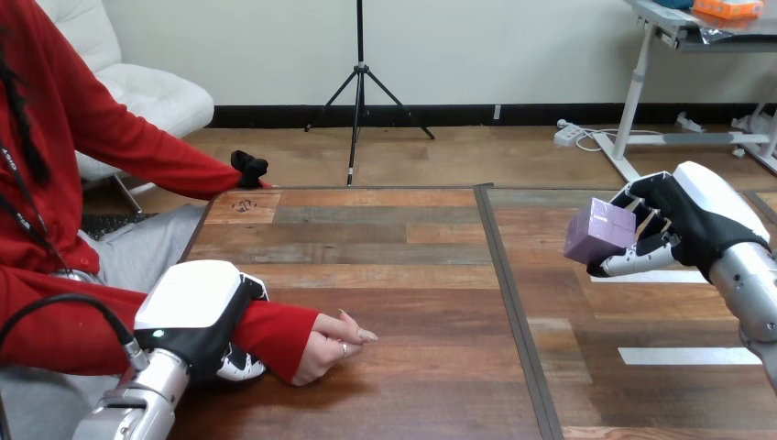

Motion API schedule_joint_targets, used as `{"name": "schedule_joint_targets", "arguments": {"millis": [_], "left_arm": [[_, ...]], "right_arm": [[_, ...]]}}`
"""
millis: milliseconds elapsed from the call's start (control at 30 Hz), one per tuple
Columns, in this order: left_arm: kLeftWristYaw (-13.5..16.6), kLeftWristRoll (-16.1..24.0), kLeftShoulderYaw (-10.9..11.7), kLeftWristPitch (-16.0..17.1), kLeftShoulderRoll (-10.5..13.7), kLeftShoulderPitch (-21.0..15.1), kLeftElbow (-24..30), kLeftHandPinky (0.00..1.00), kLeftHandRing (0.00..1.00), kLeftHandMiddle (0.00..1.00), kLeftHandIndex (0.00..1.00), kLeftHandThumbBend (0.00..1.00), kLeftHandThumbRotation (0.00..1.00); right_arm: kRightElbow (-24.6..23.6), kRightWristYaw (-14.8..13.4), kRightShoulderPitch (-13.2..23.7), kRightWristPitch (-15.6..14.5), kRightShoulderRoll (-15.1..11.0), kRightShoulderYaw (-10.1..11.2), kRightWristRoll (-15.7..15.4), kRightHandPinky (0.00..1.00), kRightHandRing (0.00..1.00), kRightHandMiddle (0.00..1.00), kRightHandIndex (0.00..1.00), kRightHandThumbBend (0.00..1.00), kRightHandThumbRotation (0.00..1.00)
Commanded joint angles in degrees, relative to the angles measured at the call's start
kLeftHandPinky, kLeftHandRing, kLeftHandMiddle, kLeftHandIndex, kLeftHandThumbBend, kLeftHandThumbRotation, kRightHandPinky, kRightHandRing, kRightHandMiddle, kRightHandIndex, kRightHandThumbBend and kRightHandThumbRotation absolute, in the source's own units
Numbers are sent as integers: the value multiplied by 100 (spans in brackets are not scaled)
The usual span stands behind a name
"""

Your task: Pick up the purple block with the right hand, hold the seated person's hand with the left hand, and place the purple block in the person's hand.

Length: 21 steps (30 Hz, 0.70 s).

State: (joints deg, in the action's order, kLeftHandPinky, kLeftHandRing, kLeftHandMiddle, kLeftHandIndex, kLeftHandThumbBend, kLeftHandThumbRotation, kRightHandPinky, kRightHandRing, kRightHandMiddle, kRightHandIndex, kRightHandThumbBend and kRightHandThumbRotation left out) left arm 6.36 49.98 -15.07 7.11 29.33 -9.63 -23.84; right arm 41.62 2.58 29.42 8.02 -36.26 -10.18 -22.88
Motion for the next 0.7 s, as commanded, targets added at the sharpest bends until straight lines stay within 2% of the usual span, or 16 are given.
{"name": "schedule_joint_targets", "arguments": {"millis": [0,433,667], "left_arm": [[-217,11,-226,-164,-23,-252,-158,35,41,44,44,70,3],[-733,8,-360,-568,-50,-324,-66,29,34,38,39,67,1],[-1092,-377,-245,-702,-143,-312,41,27,32,37,36,67,0]], "right_arm": [[-395,-35,159,13,45,159,64,33,39,46,52,66,0],[-534,-22,127,-35,58,164,67,32,39,46,52,66,0],[-677,3,110,-107,76,161,63,33,39,47,52,66,0]]}}
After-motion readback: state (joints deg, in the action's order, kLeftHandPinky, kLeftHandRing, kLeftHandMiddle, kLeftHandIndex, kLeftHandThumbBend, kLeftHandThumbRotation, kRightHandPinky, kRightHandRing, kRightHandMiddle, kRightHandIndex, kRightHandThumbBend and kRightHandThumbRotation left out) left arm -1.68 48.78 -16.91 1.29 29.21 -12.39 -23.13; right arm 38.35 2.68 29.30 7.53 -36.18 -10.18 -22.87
